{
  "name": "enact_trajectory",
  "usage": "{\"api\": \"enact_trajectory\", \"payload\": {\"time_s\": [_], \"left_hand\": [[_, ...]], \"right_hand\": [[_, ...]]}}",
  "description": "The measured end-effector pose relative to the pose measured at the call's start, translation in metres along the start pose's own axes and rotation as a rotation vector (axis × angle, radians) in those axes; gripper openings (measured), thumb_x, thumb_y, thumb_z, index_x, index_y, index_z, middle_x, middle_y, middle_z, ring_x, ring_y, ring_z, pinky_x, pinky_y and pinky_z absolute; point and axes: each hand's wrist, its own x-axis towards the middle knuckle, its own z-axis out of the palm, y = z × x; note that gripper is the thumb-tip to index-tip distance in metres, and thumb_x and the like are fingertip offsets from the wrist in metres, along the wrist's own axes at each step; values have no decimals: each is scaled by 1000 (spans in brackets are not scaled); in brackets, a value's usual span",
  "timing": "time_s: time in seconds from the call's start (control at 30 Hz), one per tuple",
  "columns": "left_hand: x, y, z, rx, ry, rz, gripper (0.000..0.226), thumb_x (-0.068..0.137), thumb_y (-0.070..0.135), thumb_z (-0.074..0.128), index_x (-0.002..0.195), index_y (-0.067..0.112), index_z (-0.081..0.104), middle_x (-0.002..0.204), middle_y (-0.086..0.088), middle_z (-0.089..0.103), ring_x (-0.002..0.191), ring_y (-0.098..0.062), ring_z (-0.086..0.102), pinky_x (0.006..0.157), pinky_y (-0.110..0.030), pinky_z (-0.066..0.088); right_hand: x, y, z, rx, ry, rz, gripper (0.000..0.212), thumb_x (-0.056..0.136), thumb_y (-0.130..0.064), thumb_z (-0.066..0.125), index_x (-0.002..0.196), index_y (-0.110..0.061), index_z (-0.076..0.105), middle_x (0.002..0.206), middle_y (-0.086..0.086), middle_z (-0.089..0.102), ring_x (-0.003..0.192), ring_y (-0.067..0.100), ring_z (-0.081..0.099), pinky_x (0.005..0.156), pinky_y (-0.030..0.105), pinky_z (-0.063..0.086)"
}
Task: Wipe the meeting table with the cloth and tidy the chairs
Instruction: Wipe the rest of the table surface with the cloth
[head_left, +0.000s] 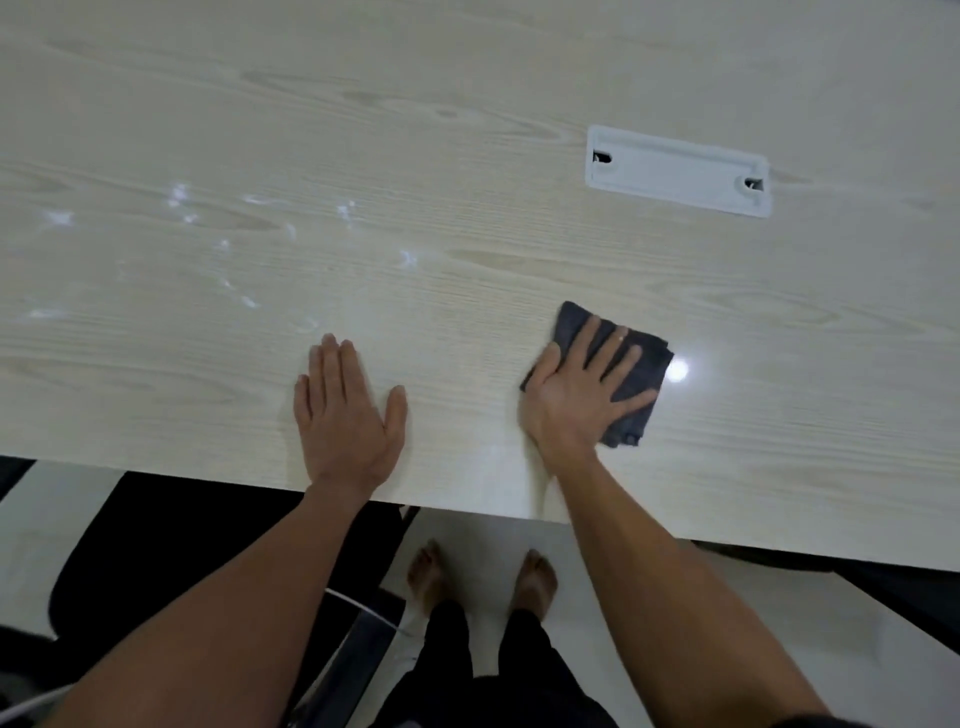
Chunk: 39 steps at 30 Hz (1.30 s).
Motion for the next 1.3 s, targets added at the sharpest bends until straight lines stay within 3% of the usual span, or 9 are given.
{"api": "enact_trajectory", "payload": {"time_s": [0.17,0.3,0.4,0.57,0.77,0.93,1.1,1.17,1.3], "left_hand": [[-4,-20,2,31,41,38,76,101,47,38,160,1,27,170,-17,25,159,-31,21,129,-49,15],[-4,-20,1,40,56,30,73,98,39,38,160,2,30,169,-16,28,158,-30,23,129,-48,15],[-4,-20,-1,17,43,23,74,97,39,38,160,2,30,170,-15,27,159,-29,21,129,-49,15],[-4,-19,0,6,41,26,75,97,40,38,161,2,27,171,-15,25,160,-29,18,130,-48,11],[-3,-18,0,7,48,17,74,95,39,40,159,2,30,170,-15,27,159,-30,20,128,-49,12],[-4,-17,2,9,89,26,69,97,33,41,158,2,33,168,-16,31,158,-30,25,127,-49,15],[-4,-21,7,-8,140,39,61,100,25,37,157,2,37,167,-15,35,156,-30,30,126,-49,19],[-3,-21,8,7,150,49,62,100,26,36,156,2,38,166,-15,36,156,-30,31,126,-49,20],[-3,-19,7,-4,91,34,65,99,29,37,157,1,36,168,-16,33,157,-29,27,128,-49,18]], "right_hand": [[-55,-95,48,-106,-89,-592,64,109,-50,19,169,-30,14,177,0,6,164,27,-2,121,72,-9],[-10,-74,34,-246,-193,-1163,56,111,-51,25,166,-39,24,175,-9,20,163,18,10,128,61,-2],[49,-24,4,-244,-136,-1021,56,111,-54,24,166,-41,23,175,-11,19,163,16,9,128,59,-6],[114,62,-52,-187,-82,-394,60,109,-55,16,167,-41,10,177,-9,2,163,17,-5,126,63,-14],[48,67,-31,1,97,236,61,110,-51,12,168,-36,3,178,-2,-3,163,24,-7,121,72,-6],[-44,-24,28,-17,99,21,65,109,-51,15,169,-29,1,177,3,-6,163,29,-8,121,72,-10],[-59,-83,48,-146,-99,-839,61,108,-50,25,166,-32,26,175,-2,21,163,25,13,126,63,-2],[-28,-68,37,-183,-110,-1018,58,109,-51,28,165,-35,31,173,-3,26,162,22,17,128,60,1],[32,-14,7,-121,-27,-497,61,109,-52,18,168,-36,15,177,-4,9,164,19,2,128,58,-9]]}}
